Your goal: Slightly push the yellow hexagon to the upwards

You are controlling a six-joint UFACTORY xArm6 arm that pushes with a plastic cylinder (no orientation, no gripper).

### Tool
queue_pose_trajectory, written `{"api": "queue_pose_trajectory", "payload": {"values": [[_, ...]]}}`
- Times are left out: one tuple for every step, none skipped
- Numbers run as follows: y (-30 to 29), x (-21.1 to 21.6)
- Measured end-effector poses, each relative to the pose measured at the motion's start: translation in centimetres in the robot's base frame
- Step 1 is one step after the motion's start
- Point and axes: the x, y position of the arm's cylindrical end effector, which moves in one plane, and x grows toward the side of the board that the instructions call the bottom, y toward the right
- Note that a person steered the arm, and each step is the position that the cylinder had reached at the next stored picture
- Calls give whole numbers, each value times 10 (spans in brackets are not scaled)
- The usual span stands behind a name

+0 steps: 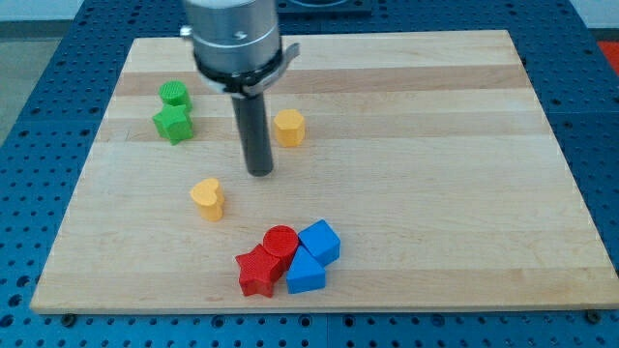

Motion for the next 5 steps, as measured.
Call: {"api": "queue_pose_trajectory", "payload": {"values": [[-3, 1], [-3, 1], [-3, -14], [-3, -31], [-3, -32]]}}
